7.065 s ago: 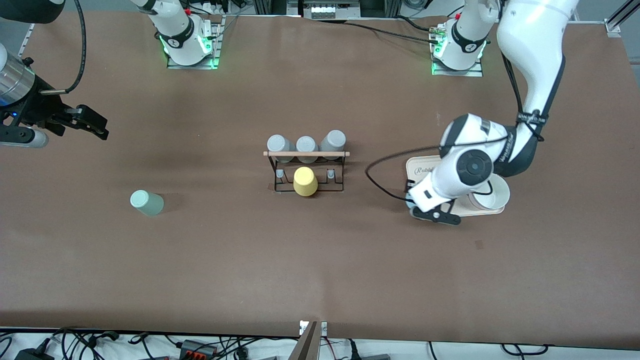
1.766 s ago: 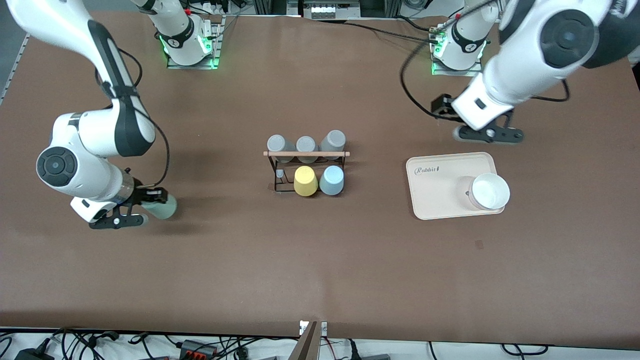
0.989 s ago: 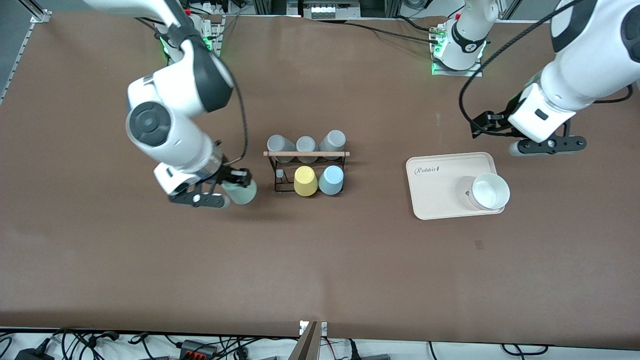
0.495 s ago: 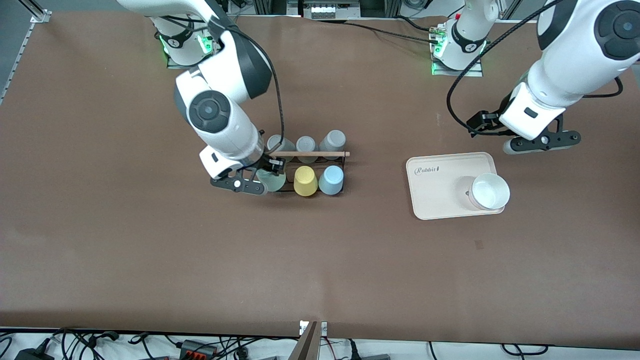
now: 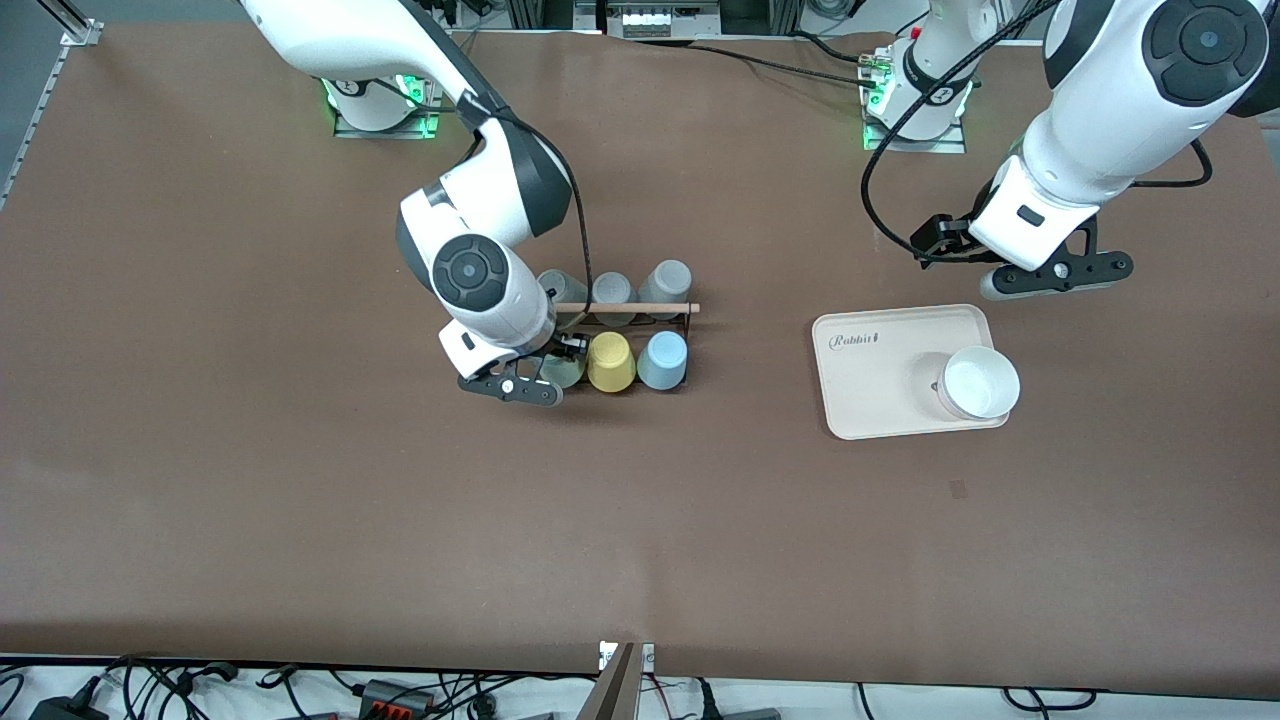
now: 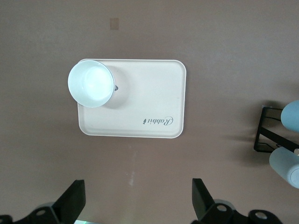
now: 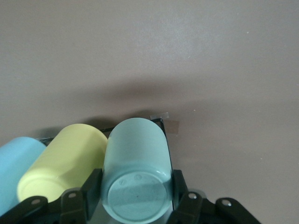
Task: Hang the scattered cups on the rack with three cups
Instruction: 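Hang the teal cup beside the yellow cup, open the right gripper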
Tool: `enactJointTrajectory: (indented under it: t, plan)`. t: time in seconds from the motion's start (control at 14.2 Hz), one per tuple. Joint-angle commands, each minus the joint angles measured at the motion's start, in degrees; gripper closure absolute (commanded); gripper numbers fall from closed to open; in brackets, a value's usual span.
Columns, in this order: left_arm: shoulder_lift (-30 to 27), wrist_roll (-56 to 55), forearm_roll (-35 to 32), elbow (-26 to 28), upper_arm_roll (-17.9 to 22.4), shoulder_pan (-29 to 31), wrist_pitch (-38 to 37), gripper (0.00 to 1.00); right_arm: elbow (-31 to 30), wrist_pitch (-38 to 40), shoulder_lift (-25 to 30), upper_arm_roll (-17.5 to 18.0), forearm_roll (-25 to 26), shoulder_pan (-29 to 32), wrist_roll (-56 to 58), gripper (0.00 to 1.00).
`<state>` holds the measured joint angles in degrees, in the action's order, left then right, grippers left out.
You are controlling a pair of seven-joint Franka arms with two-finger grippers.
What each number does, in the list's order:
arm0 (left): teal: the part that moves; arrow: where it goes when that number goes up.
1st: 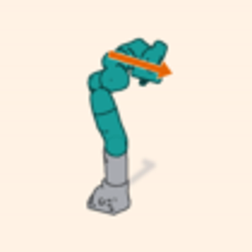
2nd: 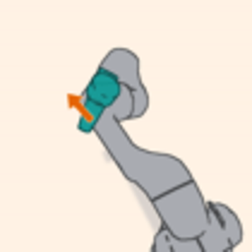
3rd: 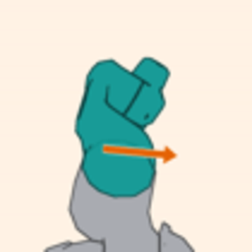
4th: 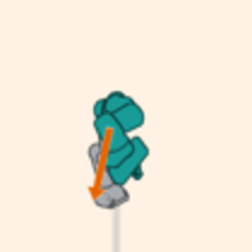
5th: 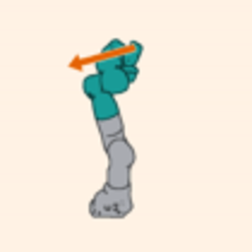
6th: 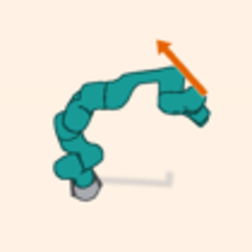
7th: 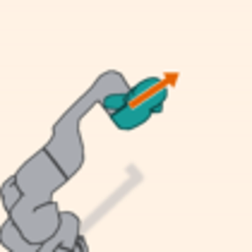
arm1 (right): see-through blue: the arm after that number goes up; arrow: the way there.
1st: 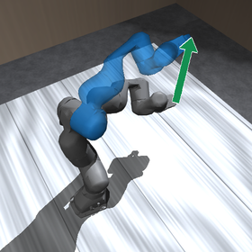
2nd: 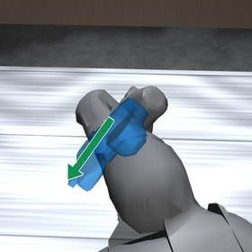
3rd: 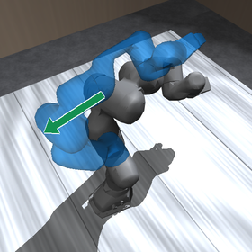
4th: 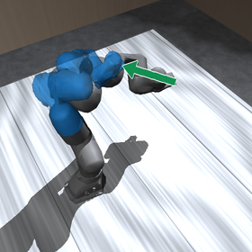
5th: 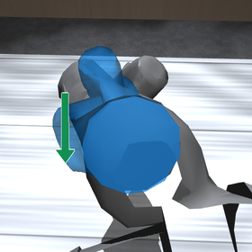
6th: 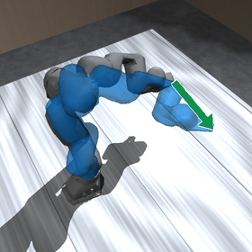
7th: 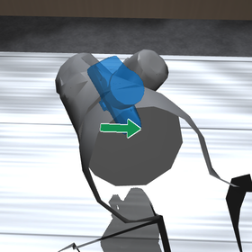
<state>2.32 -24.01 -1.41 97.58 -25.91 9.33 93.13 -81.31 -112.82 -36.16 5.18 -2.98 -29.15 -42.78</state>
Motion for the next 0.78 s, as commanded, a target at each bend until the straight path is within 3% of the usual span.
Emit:
enactJointTrajectory:
  t: [0.0,0.14,0.21,0.28,0.35,0.71]
  plan:
    - [-1.4,2.8,-1.1,1.0,-0.5,0.4,0.3,0.00,1.7,-0.4,-2.1,-0.6,0.4,-1.2,-1.2,0.79]
    - [-1.1,3.4,-1.0,0.9,-0.5,0.3,0.5,0.00,1.5,-0.4,-2.4,-0.6,0.6,-1.5,-1.2,0.75]
    - [-1.0,4.2,-1.0,0.7,-0.5,0.4,0.5,0.00,1.6,-0.3,-2.4,-0.7,0.5,-1.3,-0.9,0.59]
    - [-1.0,6.6,-0.5,0.6,-0.5,0.8,0.3,0.00,1.8,0.0,-2.2,-0.9,0.4,-0.8,-0.4,0.21]
    - [-1.0,9.3,-0.4,0.6,-0.4,0.9,-0.2,0.00,2.0,0.5,-1.7,-1.1,0.3,-0.6,0.0,0.00]
    - [-1.1,10.5,-0.2,0.5,0.5,0.8,-1.5,0.00,2.2,0.9,5.9,-1.2,0.6,3.7,5.0,0.00]
